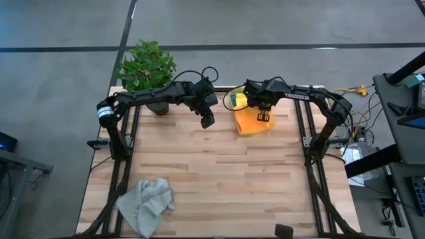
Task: Fold microfiber towels
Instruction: Put the orange microfiber towel into the yellow bin
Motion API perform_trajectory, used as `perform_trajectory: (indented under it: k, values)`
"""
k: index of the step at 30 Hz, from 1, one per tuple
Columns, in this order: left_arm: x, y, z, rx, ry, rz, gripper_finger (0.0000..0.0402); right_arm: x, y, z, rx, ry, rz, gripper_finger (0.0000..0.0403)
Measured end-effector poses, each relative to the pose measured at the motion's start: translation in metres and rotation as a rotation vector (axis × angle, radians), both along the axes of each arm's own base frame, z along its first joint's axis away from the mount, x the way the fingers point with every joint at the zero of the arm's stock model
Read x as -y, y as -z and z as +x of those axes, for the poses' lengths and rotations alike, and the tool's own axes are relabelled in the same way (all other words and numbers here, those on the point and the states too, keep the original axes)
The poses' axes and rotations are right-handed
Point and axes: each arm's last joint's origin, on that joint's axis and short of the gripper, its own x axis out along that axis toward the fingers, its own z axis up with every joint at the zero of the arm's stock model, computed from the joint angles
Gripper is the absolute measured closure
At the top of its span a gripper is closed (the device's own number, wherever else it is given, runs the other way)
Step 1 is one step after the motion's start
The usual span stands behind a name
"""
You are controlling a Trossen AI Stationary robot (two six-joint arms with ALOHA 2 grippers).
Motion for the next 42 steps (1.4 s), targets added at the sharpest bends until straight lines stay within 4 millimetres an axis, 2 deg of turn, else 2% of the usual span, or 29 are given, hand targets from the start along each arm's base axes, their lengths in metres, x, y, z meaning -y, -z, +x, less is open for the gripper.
perform_trajectory:
  k: [4, 10, 16, 20, 24, 30, 37, 39, 42]
  values:
    - [0.000, 0.000, 0.000, 0.000, -0.001, 0.000, 0.0204, -0.001, 0.001, 0.001, 0.050, 0.020, 0.049, 0.0381]
    - [0.000, 0.000, 0.000, 0.001, -0.001, 0.000, 0.0204, 0.002, -0.006, 0.003, 0.089, 0.065, 0.034, 0.0325]
    - [0.000, 0.000, 0.000, 0.003, -0.023, -0.014, 0.0204, 0.002, -0.037, -0.002, 0.226, 0.159, -0.025, 0.0272]
    - [0.002, 0.000, 0.001, 0.003, -0.021, -0.017, 0.0204, 0.002, -0.053, -0.009, 0.395, 0.215, 0.020, 0.0259]
    - [0.003, -0.001, 0.003, 0.018, -0.039, -0.028, 0.0204, 0.008, -0.045, -0.008, 0.476, 0.289, 0.117, 0.0287]
    - [0.006, -0.001, 0.004, 0.018, -0.047, -0.039, 0.0204, 0.024, -0.011, -0.004, 0.372, 0.419, 0.105, 0.0384]
    - [0.007, -0.001, 0.004, 0.018, -0.043, -0.039, 0.0204, 0.032, 0.019, 0.001, 0.268, 0.433, 0.131, 0.0394]
    - [0.007, -0.001, 0.004, 0.017, -0.043, -0.039, 0.0204, 0.032, 0.018, 0.001, 0.272, 0.454, 0.131, 0.0394]
    - [0.007, -0.001, 0.004, 0.017, -0.043, -0.039, 0.0204, 0.029, 0.005, -0.002, 0.310, 0.478, 0.097, 0.0394]
